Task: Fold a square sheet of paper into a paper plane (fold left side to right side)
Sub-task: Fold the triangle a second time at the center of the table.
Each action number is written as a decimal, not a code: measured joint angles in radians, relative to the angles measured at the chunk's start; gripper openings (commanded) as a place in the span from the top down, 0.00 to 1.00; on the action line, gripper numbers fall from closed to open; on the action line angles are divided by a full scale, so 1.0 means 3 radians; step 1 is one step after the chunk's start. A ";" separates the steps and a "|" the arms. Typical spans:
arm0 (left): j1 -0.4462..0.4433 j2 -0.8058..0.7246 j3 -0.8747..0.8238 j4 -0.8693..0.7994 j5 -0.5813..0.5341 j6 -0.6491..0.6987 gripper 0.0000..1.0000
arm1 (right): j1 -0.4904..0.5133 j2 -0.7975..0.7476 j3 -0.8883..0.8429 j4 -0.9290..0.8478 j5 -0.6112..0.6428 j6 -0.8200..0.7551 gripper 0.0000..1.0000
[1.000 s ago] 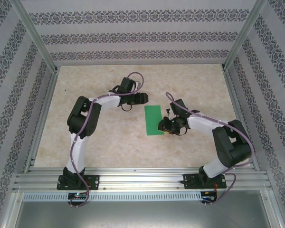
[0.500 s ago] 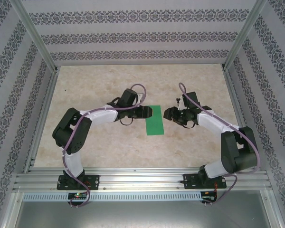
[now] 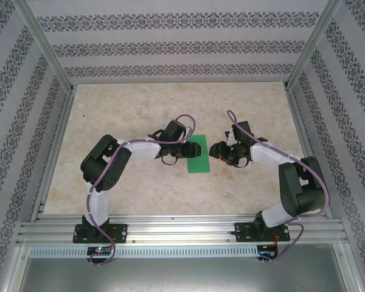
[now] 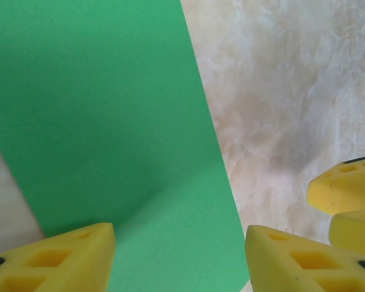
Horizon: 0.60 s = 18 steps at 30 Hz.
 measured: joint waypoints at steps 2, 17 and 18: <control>0.0000 0.0017 0.0000 -0.0003 -0.0013 -0.0001 0.41 | 0.0000 0.0013 0.0000 0.0003 0.0000 0.0000 0.47; -0.0003 -0.0017 0.0043 -0.0229 -0.0263 0.0088 0.41 | 0.0003 0.0209 0.0008 0.0130 -0.0210 0.0164 0.58; -0.0003 -0.0027 0.0032 -0.0228 -0.0267 0.0088 0.41 | 0.0005 0.0252 0.0015 0.0150 -0.0243 0.0195 0.59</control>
